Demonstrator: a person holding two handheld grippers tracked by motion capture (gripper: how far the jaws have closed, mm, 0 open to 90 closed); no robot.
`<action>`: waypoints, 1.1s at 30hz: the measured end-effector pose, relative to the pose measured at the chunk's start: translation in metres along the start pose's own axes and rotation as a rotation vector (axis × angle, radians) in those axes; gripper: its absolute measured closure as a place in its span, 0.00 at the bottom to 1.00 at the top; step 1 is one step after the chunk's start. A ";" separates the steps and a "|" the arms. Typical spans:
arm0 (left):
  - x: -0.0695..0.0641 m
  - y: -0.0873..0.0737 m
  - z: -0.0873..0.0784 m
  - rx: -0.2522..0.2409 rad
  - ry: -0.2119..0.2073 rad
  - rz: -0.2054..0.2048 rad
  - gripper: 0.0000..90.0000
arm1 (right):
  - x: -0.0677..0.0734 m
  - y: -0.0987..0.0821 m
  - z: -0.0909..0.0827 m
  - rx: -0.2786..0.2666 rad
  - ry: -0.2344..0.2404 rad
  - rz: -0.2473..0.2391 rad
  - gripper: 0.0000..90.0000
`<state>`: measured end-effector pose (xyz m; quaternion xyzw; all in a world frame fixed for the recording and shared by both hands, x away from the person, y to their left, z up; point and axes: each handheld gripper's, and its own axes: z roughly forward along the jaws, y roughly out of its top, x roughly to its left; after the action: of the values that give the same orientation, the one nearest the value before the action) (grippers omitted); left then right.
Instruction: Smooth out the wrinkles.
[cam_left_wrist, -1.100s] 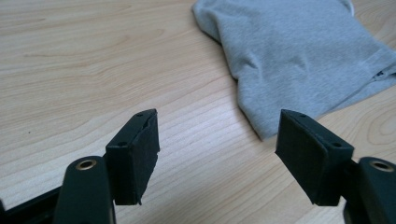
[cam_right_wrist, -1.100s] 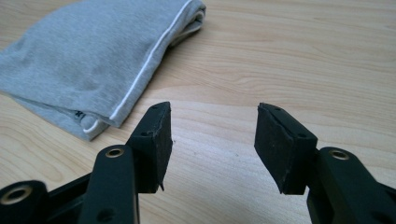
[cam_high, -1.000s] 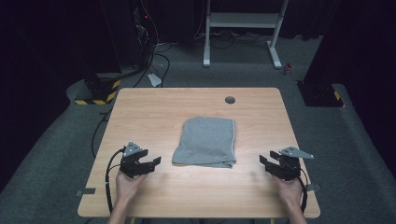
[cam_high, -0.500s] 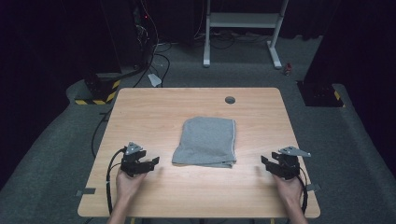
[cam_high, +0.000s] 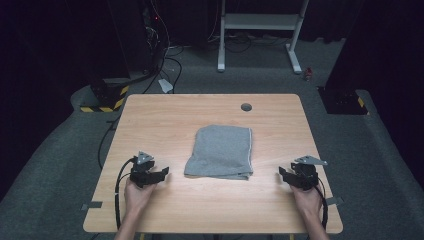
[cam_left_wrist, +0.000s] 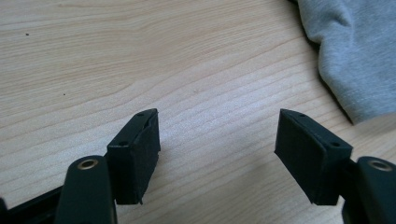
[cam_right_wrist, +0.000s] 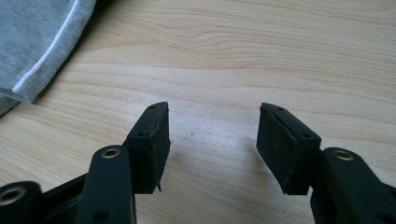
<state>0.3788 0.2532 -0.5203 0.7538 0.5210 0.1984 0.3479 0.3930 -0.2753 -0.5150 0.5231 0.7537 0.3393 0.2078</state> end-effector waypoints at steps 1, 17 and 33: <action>0.000 0.000 0.001 0.004 0.005 0.005 0.34 | 0.000 0.000 0.001 0.003 -0.004 -0.002 0.48; -0.005 0.000 0.007 0.003 0.050 0.049 0.34 | 0.003 -0.001 0.008 0.012 -0.036 -0.033 0.44; -0.007 -0.004 0.008 -0.022 0.065 0.032 0.30 | 0.004 -0.002 0.009 0.003 -0.040 -0.035 0.37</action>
<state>0.3789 0.2448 -0.5283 0.7512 0.5176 0.2341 0.3361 0.3967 -0.2696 -0.5228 0.5168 0.7590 0.3241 0.2277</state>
